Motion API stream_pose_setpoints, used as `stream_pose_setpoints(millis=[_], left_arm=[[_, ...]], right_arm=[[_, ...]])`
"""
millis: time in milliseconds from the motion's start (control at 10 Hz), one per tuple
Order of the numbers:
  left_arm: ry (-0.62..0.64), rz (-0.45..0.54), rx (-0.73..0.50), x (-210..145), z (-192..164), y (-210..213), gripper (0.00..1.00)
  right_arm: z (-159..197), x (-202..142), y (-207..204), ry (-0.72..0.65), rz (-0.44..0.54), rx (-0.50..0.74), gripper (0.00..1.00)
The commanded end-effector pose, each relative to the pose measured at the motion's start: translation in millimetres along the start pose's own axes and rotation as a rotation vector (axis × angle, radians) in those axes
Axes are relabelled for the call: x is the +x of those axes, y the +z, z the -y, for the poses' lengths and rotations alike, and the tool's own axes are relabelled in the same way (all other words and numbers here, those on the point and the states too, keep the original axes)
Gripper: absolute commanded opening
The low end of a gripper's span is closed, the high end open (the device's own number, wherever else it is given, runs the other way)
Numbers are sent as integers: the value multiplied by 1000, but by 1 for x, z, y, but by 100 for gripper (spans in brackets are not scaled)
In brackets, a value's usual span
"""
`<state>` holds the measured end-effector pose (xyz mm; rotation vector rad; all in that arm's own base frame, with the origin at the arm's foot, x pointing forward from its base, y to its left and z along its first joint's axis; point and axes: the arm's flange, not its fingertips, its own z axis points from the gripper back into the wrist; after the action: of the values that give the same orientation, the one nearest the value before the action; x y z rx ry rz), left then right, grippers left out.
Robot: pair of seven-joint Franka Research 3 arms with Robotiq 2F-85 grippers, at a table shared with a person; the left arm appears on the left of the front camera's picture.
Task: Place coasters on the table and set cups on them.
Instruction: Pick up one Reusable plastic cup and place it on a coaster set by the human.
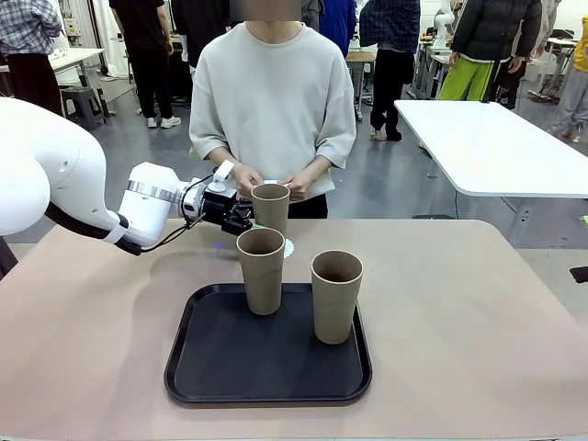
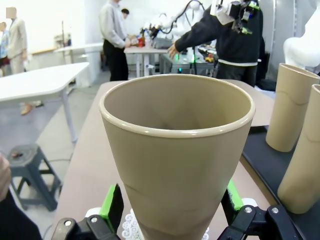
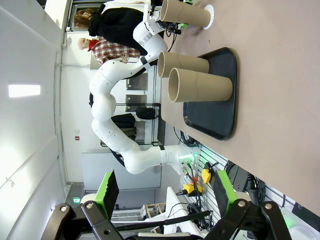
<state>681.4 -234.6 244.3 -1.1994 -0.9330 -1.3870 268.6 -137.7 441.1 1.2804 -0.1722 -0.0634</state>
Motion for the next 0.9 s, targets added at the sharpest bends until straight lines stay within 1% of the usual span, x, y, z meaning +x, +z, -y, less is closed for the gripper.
stream_pose_setpoints(millis=[0, 300, 800], left_arm=[[13, -52, 10, 3, -6, 3, 100], [20, -63, 6, 4, -4, 12, 100], [33, -77, -11, 6, 1, 15, 100]], right_arm=[[0, 1, 0, 0, 4, 8, 100], [0, 1, 0, 0, 4, 8, 100], [0, 1, 0, 0, 4, 8, 100]])
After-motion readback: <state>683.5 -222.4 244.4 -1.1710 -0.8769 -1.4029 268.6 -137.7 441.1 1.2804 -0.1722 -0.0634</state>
